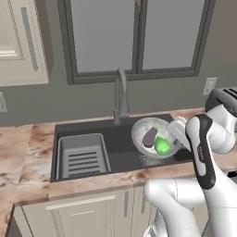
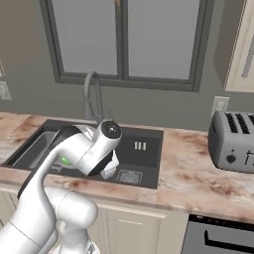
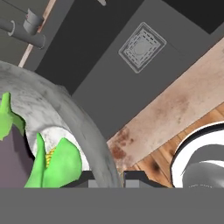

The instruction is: Dump the eggplant and corn from the bowl so the bowl can be washed. Place the bowl in the sink after clearing the leftovers.

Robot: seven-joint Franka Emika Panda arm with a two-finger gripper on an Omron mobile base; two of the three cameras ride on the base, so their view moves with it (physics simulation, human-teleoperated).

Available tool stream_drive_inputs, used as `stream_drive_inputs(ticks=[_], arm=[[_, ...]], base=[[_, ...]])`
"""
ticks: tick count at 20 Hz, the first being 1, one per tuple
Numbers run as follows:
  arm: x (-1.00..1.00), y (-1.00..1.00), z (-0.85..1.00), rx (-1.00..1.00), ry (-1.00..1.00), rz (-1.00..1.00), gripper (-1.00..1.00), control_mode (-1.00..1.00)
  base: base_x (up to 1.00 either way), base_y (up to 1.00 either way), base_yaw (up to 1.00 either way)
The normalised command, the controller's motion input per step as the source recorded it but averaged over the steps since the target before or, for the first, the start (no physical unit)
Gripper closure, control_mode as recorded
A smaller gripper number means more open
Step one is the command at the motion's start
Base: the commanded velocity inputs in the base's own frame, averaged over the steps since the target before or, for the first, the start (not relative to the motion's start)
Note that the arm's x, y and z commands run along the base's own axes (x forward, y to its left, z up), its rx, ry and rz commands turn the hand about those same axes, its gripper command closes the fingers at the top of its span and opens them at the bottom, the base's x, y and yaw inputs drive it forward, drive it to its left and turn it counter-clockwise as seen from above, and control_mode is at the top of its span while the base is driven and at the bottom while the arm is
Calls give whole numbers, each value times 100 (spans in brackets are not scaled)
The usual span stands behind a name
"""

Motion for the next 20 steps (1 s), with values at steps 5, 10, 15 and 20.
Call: stream_drive_inputs(ticks=[5, 10, 15, 20], arm=[[0, 0, 0, 0, 0, 0, 100, 100], [0, 0, 0, 0, 0, 0, 100, 100], [0, 0, 0, 0, 0, 0, 100, 100], [0, 3, 0, 0, 0, 0, 100, -100]], base=[[44, 31, 0], [52, 8, 0], [31, 0, 0], [0, 0, 0]])
